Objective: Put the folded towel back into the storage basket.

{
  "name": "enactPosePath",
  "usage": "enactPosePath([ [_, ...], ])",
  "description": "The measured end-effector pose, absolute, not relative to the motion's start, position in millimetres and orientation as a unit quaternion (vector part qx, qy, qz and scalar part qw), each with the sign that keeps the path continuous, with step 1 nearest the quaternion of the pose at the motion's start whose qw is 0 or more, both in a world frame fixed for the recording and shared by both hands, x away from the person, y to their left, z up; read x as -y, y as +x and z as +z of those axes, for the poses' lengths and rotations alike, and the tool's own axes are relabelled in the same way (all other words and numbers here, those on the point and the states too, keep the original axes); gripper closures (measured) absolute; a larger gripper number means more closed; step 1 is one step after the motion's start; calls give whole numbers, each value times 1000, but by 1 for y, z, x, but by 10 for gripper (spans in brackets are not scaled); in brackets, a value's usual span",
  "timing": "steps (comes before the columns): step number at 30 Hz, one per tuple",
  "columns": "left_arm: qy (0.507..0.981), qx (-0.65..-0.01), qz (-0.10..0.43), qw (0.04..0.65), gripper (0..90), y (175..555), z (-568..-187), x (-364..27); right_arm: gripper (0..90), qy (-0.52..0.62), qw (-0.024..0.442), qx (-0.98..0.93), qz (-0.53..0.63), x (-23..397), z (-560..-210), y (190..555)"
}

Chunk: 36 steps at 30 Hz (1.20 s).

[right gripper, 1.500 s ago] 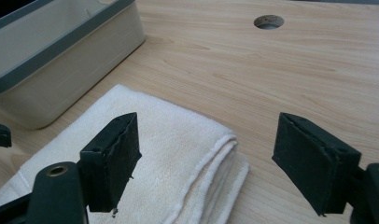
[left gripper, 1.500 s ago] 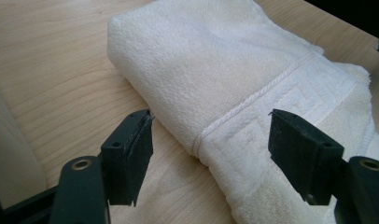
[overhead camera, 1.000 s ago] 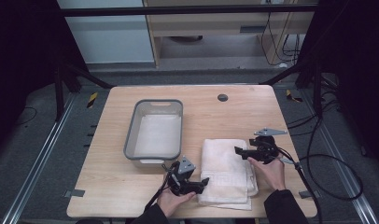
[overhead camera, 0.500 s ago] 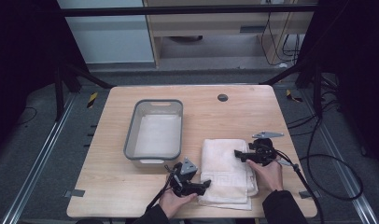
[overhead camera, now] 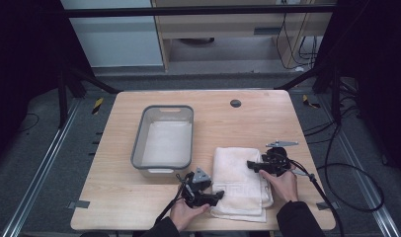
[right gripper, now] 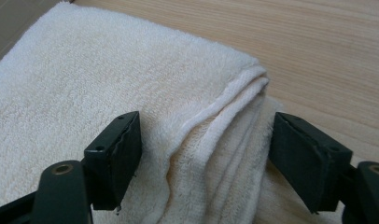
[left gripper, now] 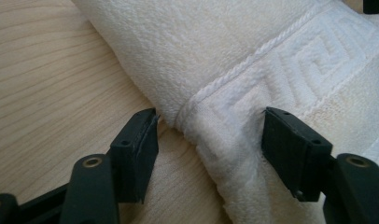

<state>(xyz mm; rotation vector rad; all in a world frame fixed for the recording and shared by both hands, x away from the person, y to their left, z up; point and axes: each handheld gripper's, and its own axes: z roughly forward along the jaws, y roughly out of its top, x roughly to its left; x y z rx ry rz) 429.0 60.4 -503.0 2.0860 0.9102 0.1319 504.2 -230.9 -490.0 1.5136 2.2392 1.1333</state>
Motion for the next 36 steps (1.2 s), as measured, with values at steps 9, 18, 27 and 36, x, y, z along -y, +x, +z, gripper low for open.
enactPosePath([
  [9,834,-358,36,418,471,429,-502,-58,364,524,82,-756,384,230,-493,504],
  [18,834,-364,-1,414,614,431,-501,-56,564,533,41,-746,397,229,-493,504],
  [27,829,-365,-5,424,744,429,-499,-58,665,530,42,-742,408,229,-489,501],
  [36,823,-358,-3,441,768,426,-494,-62,677,516,63,-744,420,229,-471,492],
])
